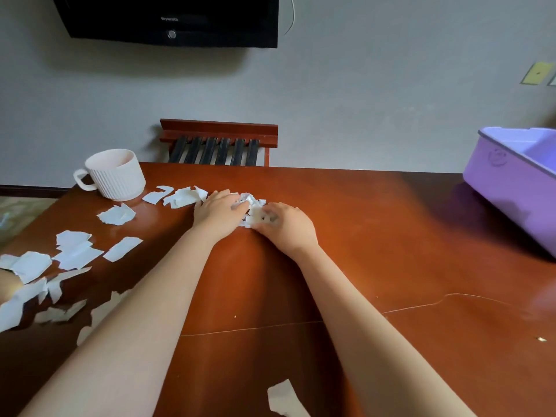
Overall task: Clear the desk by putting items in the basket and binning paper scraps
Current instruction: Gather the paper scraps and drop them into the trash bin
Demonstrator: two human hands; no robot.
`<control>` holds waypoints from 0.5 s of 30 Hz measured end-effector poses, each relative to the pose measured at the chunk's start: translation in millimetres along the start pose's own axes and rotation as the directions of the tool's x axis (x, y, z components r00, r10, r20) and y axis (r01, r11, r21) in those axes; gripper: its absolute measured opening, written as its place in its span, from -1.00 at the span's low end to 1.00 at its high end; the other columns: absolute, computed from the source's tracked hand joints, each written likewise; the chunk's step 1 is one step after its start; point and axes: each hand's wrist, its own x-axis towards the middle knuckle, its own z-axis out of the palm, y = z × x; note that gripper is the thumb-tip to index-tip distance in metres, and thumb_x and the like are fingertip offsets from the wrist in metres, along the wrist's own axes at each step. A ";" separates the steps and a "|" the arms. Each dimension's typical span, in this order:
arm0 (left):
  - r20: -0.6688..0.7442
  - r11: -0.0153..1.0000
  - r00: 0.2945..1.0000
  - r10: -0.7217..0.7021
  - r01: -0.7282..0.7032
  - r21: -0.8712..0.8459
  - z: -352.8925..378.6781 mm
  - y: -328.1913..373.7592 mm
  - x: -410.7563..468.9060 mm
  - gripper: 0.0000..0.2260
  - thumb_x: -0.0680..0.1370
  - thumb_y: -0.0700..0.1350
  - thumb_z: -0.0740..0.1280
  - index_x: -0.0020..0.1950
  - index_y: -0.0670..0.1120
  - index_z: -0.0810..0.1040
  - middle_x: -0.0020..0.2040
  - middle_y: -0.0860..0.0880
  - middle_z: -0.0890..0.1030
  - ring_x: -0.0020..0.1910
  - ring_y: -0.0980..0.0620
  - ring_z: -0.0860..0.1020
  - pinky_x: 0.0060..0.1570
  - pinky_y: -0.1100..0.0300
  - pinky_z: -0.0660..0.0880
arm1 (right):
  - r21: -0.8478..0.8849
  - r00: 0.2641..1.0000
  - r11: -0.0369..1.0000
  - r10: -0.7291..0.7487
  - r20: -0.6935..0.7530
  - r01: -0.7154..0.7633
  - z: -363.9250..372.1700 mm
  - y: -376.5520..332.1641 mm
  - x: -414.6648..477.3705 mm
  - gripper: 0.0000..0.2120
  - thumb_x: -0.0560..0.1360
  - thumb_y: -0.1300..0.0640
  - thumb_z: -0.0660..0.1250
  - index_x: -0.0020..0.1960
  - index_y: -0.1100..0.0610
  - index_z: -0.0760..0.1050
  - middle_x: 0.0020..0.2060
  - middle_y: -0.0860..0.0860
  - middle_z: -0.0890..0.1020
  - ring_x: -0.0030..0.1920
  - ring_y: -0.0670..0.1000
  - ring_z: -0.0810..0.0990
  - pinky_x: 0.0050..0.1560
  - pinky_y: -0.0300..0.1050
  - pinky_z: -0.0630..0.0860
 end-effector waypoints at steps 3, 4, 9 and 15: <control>-0.028 0.992 0.999 0.026 -0.029 -0.123 -2.1 5.4 -15.3 -0.60 0.66 0.00 -0.04 0.44 -0.04 0.34 0.49 -0.04 0.29 0.47 -0.04 0.23 0.42 0.01 0.19 | 0.059 0.999 0.998 0.023 -0.038 -0.021 -4.5 -0.9 -5.5 -0.61 0.50 -0.07 0.33 0.28 0.04 0.50 0.15 -0.03 0.62 0.13 0.04 0.56 -0.02 -0.18 0.43; -0.032 0.984 0.999 0.022 -0.027 -0.176 -2.2 6.3 -20.9 -0.61 0.66 -0.01 -0.03 0.43 -0.07 0.35 0.47 -0.05 0.32 0.45 -0.04 0.26 0.40 0.04 0.22 | 0.065 0.999 0.998 0.020 -0.043 -0.017 -5.8 -1.3 -7.8 -0.63 0.49 -0.05 0.34 0.26 0.04 0.51 0.13 -0.02 0.62 0.11 0.03 0.57 -0.06 -0.19 0.42; -0.074 0.940 0.997 -0.004 -0.021 -0.342 3.0 9.4 -49.8 -0.67 0.64 -0.04 0.06 0.34 -0.08 0.45 0.30 -0.05 0.49 0.25 0.00 0.45 0.08 0.21 0.39 | 0.149 0.993 0.989 0.026 -0.115 -0.009 -11.7 0.7 -25.0 -0.73 0.44 0.04 0.41 0.11 0.09 0.55 0.02 -0.01 0.63 0.02 0.04 0.53 -0.14 -0.19 0.34; -0.115 0.894 0.993 -0.040 -0.016 -0.448 8.0 15.2 -78.9 -0.68 0.65 -0.03 0.06 0.31 -0.06 0.46 0.27 -0.03 0.50 0.23 0.00 0.46 0.05 0.25 0.36 | 0.008 0.983 0.996 -0.088 -0.161 0.090 -20.6 1.6 -62.1 -0.90 0.54 0.17 0.27 -0.07 0.21 0.48 -0.15 0.09 0.53 -0.13 0.11 0.48 -0.25 -0.11 0.33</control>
